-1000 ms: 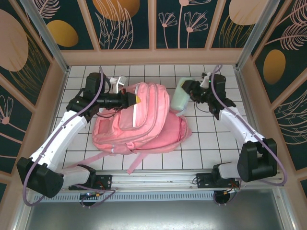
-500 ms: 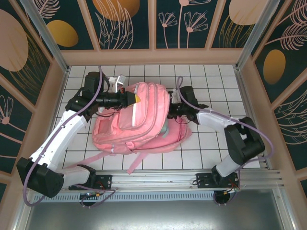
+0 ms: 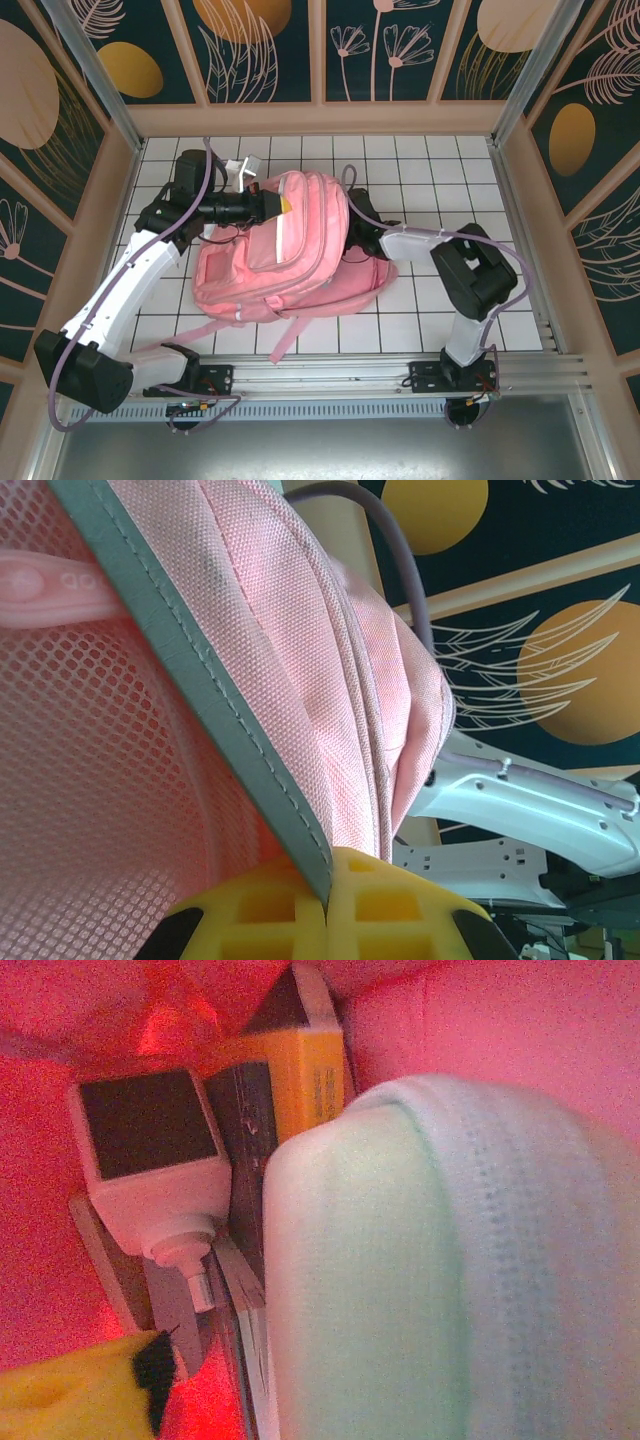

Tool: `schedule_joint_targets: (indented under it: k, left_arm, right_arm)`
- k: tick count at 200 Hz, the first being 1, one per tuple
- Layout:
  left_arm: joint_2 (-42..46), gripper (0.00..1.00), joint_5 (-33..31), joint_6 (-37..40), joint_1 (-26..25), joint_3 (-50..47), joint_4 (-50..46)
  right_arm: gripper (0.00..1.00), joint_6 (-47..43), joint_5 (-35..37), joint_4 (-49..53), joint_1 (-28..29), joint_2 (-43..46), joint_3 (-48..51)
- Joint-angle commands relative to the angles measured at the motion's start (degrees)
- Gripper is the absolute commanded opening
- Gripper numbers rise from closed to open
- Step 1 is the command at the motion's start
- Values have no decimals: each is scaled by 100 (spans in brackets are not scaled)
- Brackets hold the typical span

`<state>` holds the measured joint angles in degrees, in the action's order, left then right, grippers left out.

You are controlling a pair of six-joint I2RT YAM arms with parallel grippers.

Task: Pack books, pencil case, and school supplies into a backpack

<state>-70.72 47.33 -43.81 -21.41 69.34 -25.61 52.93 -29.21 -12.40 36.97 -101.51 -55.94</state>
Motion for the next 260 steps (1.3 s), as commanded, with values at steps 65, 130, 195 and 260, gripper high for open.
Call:
schedule_joint_targets:
  k: [65, 130, 195, 260]
  left_arm:
    - [383, 0, 115, 55, 20, 19, 743]
    - [548, 15, -701, 549, -277, -785, 36]
    - [1687, 72, -2625, 39, -933, -2061, -51]
    - [3943, 63, -2346, -760, -935, -3401, -1446]
  right_arm:
    - [99, -1244, 453, 1219, -525, 1519, 624]
    - [90, -978, 1695, 1723, -1917, 2709, 731]
    - [88, -1839, 175, 2096, -2040, 784, -1796]
    - [87, -2525, -109, 3259, -1355, -1449, -3820]
